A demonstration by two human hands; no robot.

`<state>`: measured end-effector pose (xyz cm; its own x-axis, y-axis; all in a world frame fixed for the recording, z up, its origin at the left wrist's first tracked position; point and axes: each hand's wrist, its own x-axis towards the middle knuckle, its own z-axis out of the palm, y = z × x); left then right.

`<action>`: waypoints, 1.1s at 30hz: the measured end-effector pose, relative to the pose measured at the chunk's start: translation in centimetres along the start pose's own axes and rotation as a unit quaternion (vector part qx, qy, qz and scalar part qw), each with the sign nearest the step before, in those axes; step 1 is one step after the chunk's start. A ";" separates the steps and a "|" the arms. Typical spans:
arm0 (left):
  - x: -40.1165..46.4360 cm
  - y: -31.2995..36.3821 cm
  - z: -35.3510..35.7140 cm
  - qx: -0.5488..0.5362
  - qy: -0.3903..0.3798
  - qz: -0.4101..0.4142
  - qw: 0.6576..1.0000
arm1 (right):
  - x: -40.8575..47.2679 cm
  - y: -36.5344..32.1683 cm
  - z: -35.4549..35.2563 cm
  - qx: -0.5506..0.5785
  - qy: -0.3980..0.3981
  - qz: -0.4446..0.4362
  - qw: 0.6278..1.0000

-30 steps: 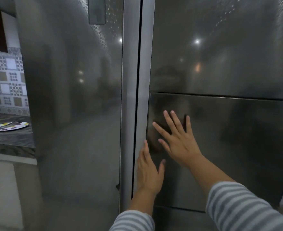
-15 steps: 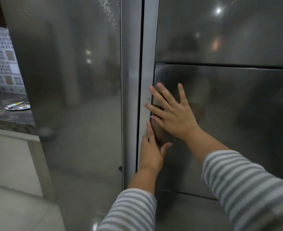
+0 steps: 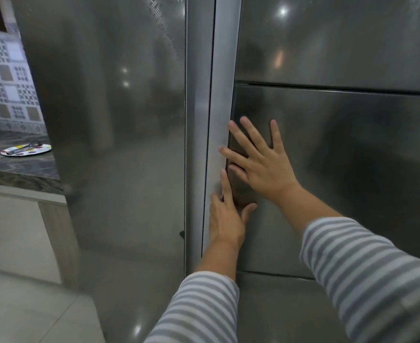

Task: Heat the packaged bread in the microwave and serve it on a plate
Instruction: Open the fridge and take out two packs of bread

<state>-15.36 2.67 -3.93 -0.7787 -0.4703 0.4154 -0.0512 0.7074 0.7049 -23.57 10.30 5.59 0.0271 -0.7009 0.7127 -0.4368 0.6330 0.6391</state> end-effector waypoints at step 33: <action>-29.9 15.9 -7.8 0.016 -0.064 0.235 0.970 | -17.4 2.7 -40.0 -0.083 -0.136 0.183 0.970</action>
<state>12.03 23.86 -0.71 -0.7917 -0.0248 0.6104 0.3104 0.8443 0.4368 10.71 37.36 6.45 -0.3513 -0.4663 0.8119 -0.2216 0.8839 0.4118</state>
